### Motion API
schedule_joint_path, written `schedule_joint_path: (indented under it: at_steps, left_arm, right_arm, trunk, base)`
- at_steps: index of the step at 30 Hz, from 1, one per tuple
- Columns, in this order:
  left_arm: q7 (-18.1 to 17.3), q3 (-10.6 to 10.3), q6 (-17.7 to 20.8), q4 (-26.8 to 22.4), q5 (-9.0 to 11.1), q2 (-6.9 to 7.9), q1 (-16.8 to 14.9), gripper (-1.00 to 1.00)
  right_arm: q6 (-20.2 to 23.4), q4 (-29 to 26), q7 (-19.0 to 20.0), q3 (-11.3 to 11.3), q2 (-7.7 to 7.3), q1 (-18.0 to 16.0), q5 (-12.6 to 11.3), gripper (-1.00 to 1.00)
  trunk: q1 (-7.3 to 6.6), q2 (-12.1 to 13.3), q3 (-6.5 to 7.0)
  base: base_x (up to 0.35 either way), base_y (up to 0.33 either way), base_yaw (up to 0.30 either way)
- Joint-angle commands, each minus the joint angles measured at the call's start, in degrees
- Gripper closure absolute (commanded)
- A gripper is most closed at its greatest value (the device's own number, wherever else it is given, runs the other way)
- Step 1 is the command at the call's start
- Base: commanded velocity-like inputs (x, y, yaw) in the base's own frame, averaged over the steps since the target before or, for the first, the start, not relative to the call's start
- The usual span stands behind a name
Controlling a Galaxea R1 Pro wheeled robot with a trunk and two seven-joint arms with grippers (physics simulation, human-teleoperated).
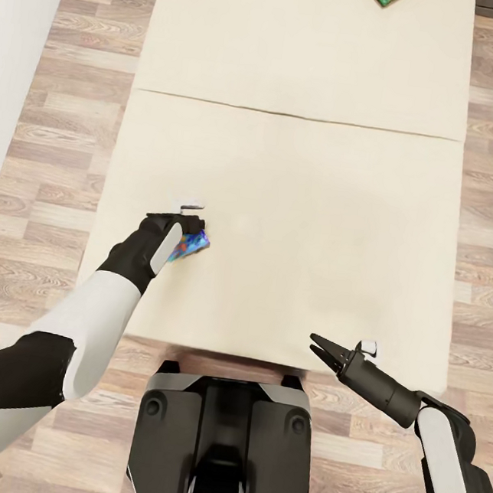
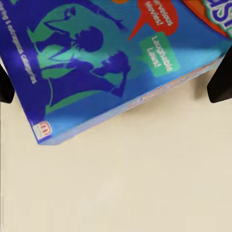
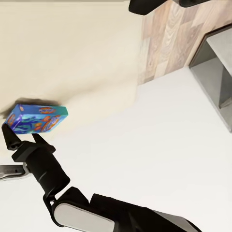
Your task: Put all the toys in the child's room - the three board games (two on the bed and one on the table), the two jigsaw puzzles on the table, and the tennis ball on the table - inside the toy box on the table in the child's room.
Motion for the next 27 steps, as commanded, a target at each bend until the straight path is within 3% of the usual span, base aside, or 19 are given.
schedule_joint_path:
  at_steps: [1,27]
  left_arm:
    - [0.5,-0.1,0.2,0.4,0.8,0.04,0.0,-1.0]
    - [0.5,-0.2,0.0,0.4,0.6,-0.03,0.3,-1.0]
  right_arm:
    - [0.2,0.0,0.3,-0.1,0.0,0.0,0.3,-1.0]
    - [0.2,0.1,0.3,-0.2,0.41,0.0,0.3,-1.0]
  trunk:
    - [0.03,-0.1,-0.06]
    - [0.03,-0.1,-0.06]
  base:
    - [-0.122,-0.002,0.0]
    - [-0.073,-0.028,0.0]
